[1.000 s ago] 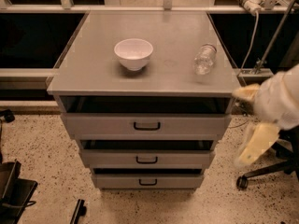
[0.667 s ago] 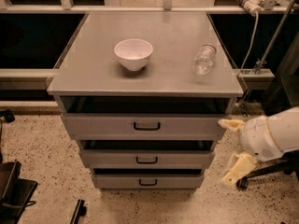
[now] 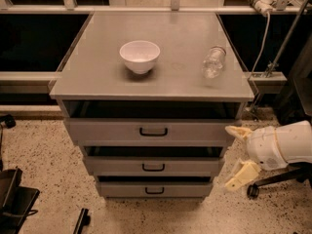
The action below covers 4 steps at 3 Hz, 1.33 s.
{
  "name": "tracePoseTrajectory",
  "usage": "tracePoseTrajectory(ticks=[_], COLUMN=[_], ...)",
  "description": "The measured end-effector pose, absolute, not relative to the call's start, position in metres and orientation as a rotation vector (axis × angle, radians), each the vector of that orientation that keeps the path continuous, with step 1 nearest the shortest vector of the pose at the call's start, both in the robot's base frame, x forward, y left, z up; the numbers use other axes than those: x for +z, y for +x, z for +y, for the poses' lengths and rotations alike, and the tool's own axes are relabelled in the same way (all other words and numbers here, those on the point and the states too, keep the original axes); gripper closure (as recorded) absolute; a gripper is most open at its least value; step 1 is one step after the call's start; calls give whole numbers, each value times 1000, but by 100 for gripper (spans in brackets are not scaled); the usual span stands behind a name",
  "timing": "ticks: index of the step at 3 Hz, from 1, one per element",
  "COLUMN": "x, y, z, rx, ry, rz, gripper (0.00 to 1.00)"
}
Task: Open bottom drawer
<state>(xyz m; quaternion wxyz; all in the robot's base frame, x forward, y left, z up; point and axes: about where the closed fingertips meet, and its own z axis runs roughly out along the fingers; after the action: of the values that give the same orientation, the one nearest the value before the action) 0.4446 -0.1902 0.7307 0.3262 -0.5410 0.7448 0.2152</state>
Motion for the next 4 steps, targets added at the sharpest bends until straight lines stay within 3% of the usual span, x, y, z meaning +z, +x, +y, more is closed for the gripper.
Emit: tracePoseTrajectory(ticks=[2,4], x=[582,560], y=[441,442], z=[-163,-160], rx=[726,754], ry=[-1214,-1178], rz=[2038,2053], gripper=[0,42])
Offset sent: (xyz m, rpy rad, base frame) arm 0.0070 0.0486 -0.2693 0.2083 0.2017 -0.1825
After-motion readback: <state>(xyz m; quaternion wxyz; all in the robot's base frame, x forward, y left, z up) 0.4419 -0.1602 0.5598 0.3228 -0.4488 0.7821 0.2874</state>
